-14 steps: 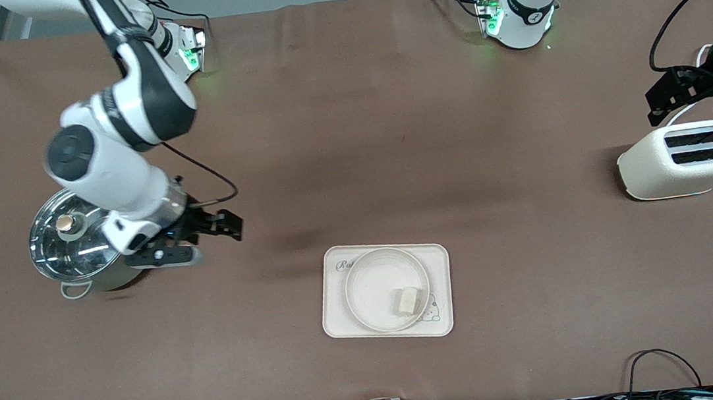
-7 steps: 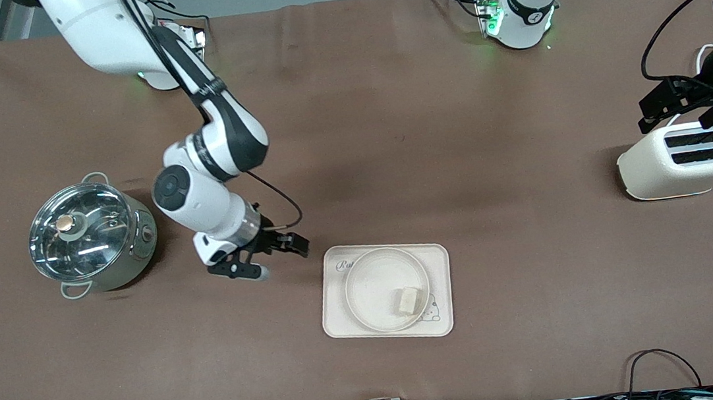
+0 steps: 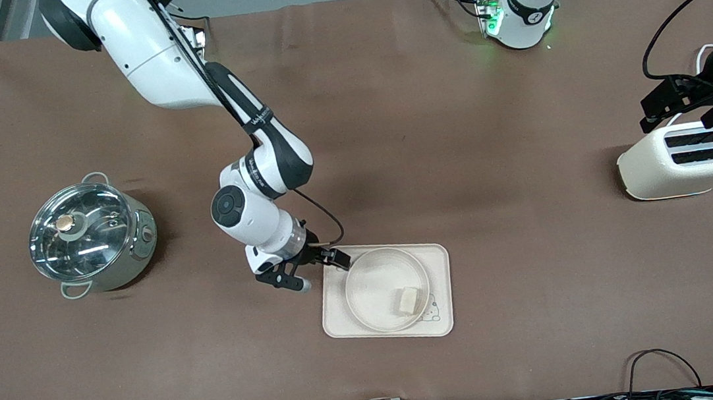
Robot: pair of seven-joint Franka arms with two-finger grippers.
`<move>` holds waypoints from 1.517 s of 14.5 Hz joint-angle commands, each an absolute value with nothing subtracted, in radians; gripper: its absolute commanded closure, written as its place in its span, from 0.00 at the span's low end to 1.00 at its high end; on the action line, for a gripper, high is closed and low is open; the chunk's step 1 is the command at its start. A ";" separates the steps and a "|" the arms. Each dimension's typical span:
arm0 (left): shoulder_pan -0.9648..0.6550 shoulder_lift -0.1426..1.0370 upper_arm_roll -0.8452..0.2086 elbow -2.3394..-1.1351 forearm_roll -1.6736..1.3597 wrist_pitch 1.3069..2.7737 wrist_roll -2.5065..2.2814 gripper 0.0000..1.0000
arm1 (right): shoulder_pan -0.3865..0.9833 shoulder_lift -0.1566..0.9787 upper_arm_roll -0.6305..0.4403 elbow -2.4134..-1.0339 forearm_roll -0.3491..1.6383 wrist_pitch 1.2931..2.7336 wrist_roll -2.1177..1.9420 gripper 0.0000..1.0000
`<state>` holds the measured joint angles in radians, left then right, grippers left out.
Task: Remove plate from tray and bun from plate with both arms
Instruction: 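Reach the right gripper over the white plate on the tray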
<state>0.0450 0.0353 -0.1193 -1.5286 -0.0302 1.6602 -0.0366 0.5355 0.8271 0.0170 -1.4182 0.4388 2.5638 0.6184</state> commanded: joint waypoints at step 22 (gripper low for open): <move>0.048 0.038 -0.120 -1.509 -0.043 1.643 -0.029 0.00 | 0.591 1.092 -0.037 -1.103 0.213 2.556 0.661 0.82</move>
<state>0.0450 0.0354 -0.1193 -1.5271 -0.0302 1.6602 -0.0366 0.5813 1.0627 -0.0296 -1.1458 0.2314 2.5578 0.6502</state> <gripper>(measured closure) 0.000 0.581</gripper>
